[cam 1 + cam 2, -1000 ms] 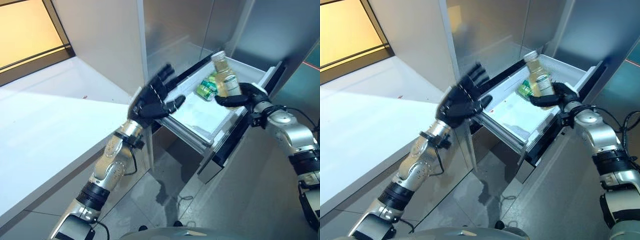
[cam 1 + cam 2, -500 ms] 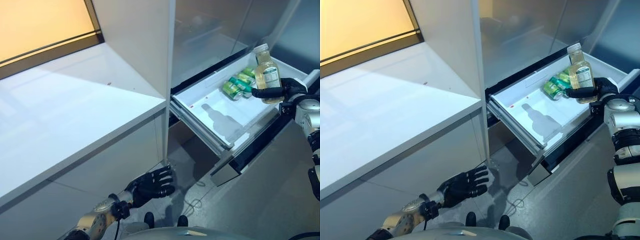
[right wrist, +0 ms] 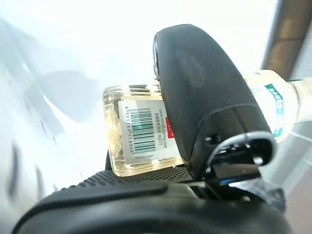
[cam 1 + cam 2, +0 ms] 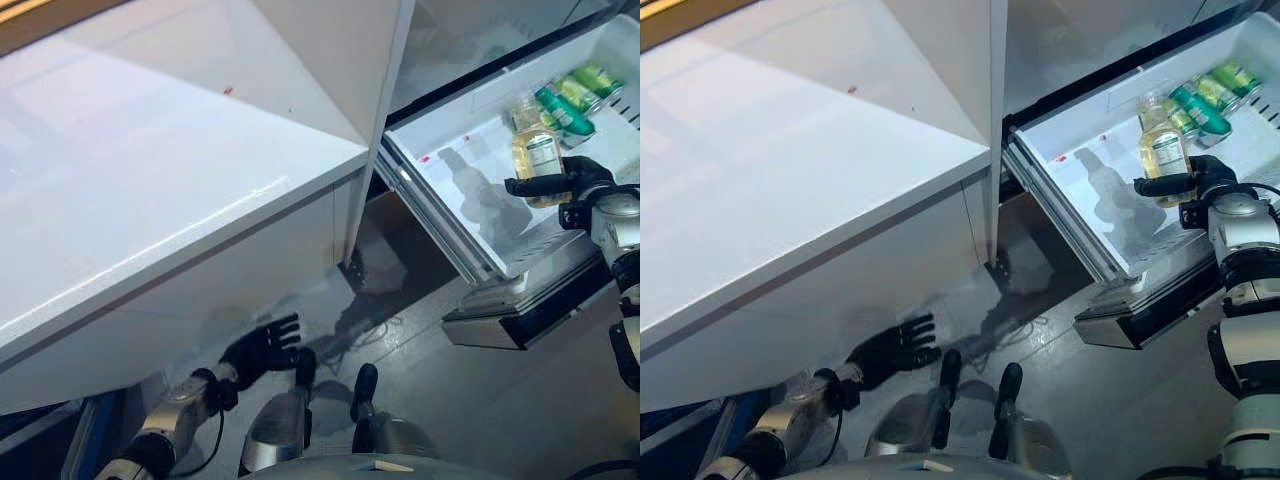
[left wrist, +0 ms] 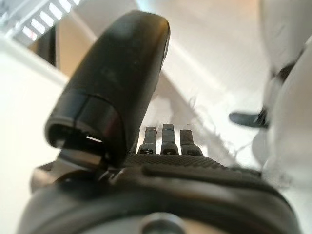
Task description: Put drinks into fridge and close the fridge
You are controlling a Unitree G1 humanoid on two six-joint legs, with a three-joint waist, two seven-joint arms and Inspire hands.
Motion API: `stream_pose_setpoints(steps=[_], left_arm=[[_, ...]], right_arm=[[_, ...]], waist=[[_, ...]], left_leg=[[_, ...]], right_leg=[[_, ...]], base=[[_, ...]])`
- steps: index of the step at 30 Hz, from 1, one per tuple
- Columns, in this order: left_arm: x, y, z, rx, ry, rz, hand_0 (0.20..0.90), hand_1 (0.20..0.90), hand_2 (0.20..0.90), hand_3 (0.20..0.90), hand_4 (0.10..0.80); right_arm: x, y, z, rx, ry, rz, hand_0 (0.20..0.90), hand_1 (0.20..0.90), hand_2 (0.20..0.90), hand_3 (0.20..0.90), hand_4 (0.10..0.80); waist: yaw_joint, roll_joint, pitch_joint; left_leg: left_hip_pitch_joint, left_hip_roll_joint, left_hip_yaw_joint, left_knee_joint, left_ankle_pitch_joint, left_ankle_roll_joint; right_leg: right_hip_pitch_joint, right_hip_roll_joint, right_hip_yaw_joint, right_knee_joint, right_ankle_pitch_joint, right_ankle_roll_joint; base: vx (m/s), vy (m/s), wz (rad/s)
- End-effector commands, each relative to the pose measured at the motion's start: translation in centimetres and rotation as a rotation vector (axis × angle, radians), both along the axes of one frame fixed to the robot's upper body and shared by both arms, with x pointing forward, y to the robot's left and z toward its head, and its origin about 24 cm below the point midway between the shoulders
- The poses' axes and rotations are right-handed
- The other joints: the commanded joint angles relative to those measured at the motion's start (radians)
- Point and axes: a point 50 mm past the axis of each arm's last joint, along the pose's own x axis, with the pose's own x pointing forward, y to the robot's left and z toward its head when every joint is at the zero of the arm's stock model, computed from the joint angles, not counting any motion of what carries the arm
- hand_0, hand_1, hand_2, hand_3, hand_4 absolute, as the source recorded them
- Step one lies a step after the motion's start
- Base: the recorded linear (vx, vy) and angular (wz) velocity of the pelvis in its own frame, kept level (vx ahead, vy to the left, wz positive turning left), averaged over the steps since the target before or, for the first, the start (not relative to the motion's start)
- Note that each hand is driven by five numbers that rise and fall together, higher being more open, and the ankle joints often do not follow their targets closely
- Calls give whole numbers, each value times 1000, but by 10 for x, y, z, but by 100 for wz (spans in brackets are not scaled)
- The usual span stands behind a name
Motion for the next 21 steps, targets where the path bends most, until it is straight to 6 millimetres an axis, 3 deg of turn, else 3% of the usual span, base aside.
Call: stream_pose_setpoints(steps=[1,5,12,14,15,16,17,18,21], left_arm=[[0,13,4,72,-44,26,900,900,900,900,800],[3,26,6,105,-38,93,900,900,900,900,800],[11,40,12,151,-53,134,900,900,900,900,800],[11,42,13,167,-49,127,900,900,900,900,800],[10,43,12,175,-43,126,900,900,900,900,800],[11,44,12,180,-40,124,900,900,900,900,800],[11,44,12,182,-38,123,900,900,900,900,800],[11,44,12,186,-35,120,900,900,900,900,800],[13,44,13,196,-34,106,900,900,900,900,800]], right_arm=[[0,-5,67,-143,-158,20,300,300,300,200,100],[-1,-5,58,-167,-79,27,300,300,300,200,100],[-2,-4,59,-214,-18,31,300,300,300,200,100],[-2,-4,59,-228,1,37,401,401,401,318,218],[-2,-3,60,-241,8,41,425,425,425,345,245],[-2,-3,60,-250,15,42,686,686,686,650,550],[-2,-4,60,-256,18,40,815,815,815,801,701],[-2,-4,61,-271,27,41,900,900,900,900,800],[-1,-1,65,-269,26,51,900,900,900,900,800]], waist=[[-11,-16,-28],[-14,-12,-1],[-21,-7,44],[-24,-7,52],[-27,-8,54],[-28,-9,56],[-29,-9,56],[-30,-10,57],[-33,-13,63]], left_leg=[[-79,-9,34,109,-94,28],[-97,-11,42,126,-96,30],[-128,-12,56,153,-102,33],[-134,-10,61,161,-103,34],[-135,-10,64,164,-105,34],[-136,-11,65,168,-106,35],[-137,-11,65,170,-107,35],[-138,-10,67,173,-108,35],[-142,-11,66,186,-114,40]], right_leg=[[-59,-33,14,146,-60,62],[-74,-39,15,157,-56,65],[-113,-45,23,189,-56,71],[-123,-48,24,202,-57,72],[-126,-48,28,207,-58,72],[-129,-48,30,213,-59,72],[-130,-49,30,215,-60,72],[-131,-50,32,220,-62,72],[-141,-50,40,241,-67,71]], base=[[-32,-48,-2],[-39,-44,-2],[-54,-21,-8],[-17,-7,-10],[0,0,0],[8,-6,-3],[10,-6,-4],[8,-4,-5],[5,-10,-7]])
